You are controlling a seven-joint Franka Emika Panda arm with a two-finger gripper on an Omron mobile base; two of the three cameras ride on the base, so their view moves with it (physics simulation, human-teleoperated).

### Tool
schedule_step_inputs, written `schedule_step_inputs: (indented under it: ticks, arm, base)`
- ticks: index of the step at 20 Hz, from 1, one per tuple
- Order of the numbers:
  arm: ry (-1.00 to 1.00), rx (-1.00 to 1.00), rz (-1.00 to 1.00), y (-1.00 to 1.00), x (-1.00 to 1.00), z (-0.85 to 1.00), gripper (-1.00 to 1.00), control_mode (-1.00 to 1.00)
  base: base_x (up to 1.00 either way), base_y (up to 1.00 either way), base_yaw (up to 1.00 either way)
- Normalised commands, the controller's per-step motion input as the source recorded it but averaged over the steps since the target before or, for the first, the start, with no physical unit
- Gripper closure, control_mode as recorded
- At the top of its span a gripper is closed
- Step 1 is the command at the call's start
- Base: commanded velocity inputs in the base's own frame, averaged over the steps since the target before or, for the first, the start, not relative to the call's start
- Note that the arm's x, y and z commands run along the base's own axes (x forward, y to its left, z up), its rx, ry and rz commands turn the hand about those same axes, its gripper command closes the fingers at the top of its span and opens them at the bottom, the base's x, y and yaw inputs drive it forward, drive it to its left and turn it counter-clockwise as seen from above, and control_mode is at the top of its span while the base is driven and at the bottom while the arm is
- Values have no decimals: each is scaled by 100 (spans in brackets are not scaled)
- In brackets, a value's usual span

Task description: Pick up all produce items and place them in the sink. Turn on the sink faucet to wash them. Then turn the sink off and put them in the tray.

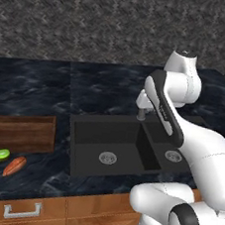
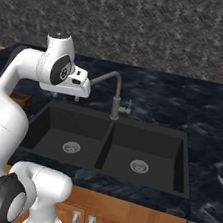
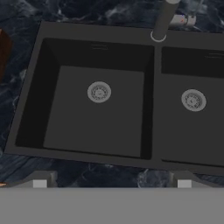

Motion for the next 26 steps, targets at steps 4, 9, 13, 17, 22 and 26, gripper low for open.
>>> schedule_step_inputs:
  ticks: [4,9,13,17,22,26]
  arm:
    - [0,0,0,2,-1,0,-100,-100]
    - [-2,-3,0,60,-29,-1,-100,-100]
    - [0,-6,0,98,-18,-6,-100,-100]
    - [3,-2,-3,100,-8,-17,-100,-100]
    - [4,-1,-8,95,0,-23,-100,-100]
    - [3,0,-6,80,-8,-9,-100,-100]
  base:
    - [0,0,0]
    - [0,0,0]
    - [0,0,0]
    - [0,0,0]
    - [0,0,0]
    - [0,0,0]
